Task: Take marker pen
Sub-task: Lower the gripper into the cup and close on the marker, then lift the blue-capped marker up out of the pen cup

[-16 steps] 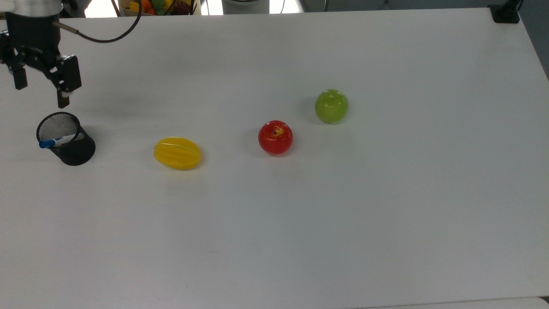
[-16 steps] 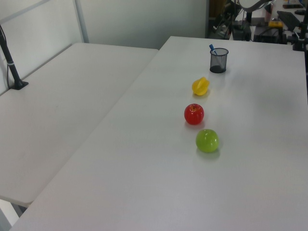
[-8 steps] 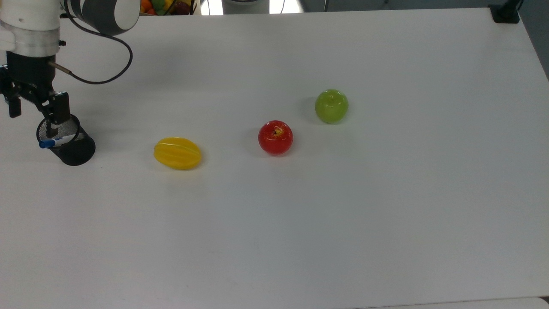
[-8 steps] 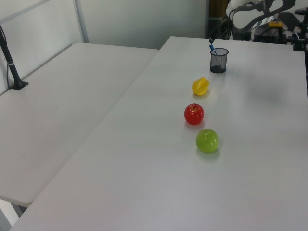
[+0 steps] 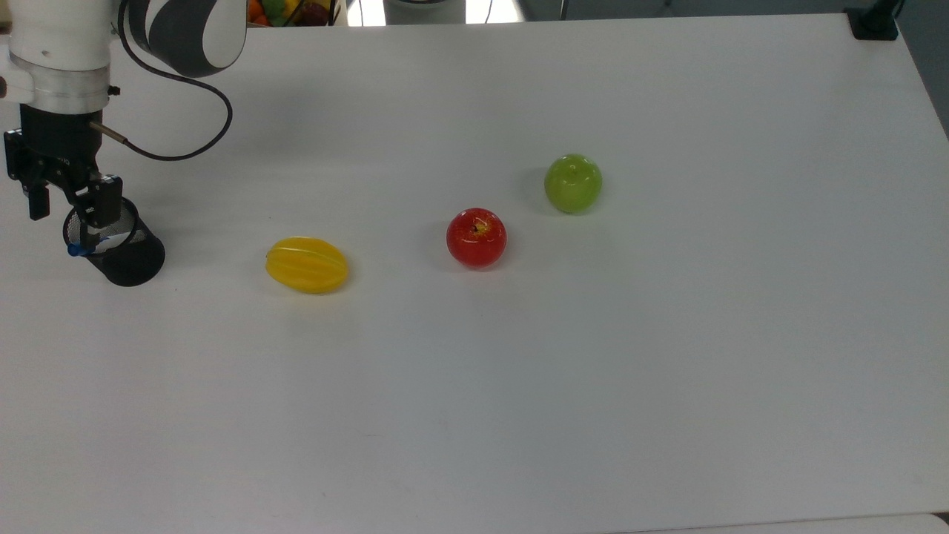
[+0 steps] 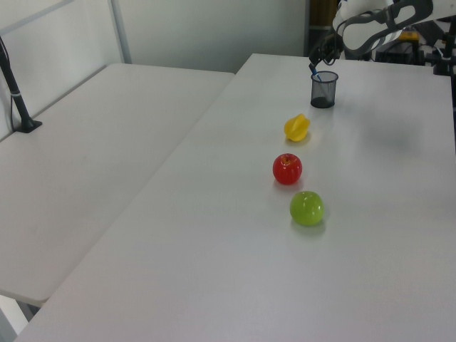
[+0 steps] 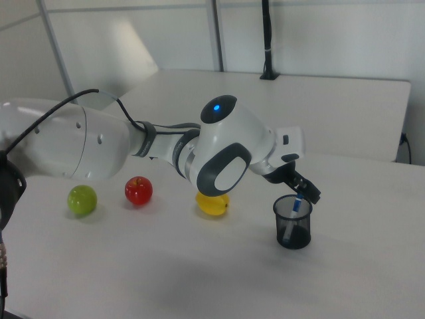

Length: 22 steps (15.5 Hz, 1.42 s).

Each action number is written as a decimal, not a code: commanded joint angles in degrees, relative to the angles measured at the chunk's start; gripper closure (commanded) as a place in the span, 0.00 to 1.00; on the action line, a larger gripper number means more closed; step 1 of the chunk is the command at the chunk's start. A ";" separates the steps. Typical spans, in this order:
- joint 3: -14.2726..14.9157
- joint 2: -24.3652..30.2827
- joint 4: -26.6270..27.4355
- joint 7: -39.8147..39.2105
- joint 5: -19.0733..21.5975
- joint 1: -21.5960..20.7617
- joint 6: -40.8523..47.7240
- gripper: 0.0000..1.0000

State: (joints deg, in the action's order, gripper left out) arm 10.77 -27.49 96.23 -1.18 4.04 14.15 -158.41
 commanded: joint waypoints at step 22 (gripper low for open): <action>0.39 1.12 -4.91 -0.05 0.97 -0.35 -3.66 0.90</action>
State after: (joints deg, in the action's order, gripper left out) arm 10.77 -28.88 91.09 -1.07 4.03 14.14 -161.44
